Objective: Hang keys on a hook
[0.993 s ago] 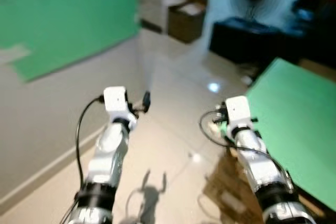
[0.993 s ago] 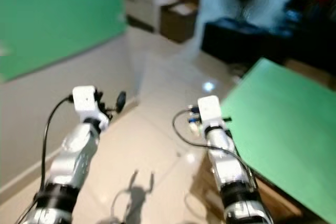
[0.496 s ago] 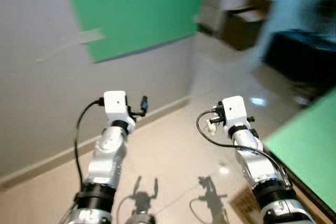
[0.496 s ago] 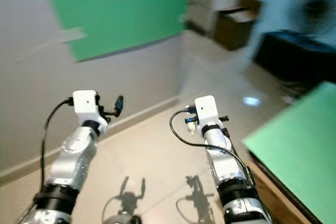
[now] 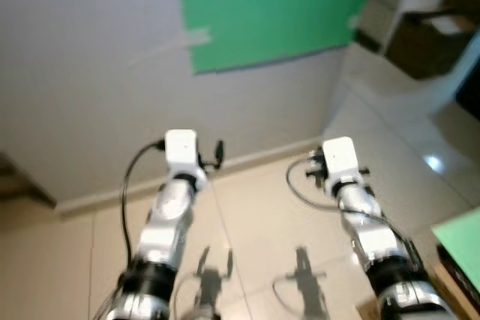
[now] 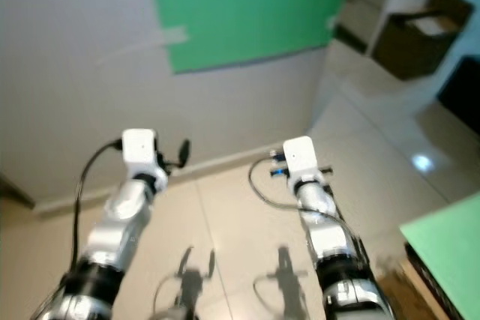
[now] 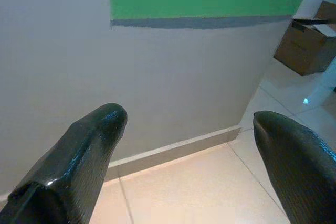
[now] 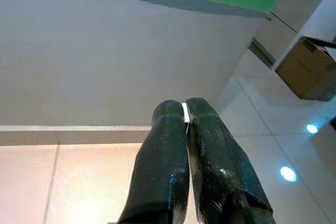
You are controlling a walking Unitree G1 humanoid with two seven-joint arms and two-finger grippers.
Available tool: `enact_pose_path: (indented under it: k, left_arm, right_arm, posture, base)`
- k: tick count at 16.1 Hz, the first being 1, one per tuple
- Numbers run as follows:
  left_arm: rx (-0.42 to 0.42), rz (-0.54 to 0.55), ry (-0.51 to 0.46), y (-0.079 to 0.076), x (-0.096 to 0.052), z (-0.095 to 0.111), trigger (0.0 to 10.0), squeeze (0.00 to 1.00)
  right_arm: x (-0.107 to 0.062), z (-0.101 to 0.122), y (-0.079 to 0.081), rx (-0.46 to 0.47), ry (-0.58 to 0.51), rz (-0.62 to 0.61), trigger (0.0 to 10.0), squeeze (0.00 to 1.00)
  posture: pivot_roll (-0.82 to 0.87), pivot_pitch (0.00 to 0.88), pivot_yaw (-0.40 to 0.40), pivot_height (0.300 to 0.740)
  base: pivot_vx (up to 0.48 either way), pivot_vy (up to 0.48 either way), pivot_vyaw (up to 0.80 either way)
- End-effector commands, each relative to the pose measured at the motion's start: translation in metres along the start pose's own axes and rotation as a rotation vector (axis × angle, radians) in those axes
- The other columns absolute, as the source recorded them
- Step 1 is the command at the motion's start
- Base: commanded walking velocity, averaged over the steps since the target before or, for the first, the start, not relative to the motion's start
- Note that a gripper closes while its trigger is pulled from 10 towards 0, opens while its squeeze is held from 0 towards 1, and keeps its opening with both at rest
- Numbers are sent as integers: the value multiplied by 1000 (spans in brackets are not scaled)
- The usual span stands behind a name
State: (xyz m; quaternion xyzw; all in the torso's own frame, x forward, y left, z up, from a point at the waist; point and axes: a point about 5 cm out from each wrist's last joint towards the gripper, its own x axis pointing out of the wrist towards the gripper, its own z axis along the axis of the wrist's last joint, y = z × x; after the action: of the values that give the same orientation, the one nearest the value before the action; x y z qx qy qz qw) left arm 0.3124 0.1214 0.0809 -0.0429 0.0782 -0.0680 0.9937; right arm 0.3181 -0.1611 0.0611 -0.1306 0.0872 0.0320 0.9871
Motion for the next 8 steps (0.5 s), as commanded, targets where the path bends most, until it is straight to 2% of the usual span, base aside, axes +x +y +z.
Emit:
enact_pose_path:
  k: [1, 8]
  left_arm:
    - [22, 18, 8, 3, 2, 0, 10000, 0]
    - [12, 23, 4, 2, 5, 1, 10000, 0]
  right_arm:
    - [0, 0, 3, 7, -8, 3, 0, 0]
    - [0, -3, 5, 1, -3, 11, 0, 0]
  posture:
    - [-184, 0, 40, 736]
    - [-192, 0, 46, 736]
  base:
    - [412, 0, 0]
    - [464, 0, 0]
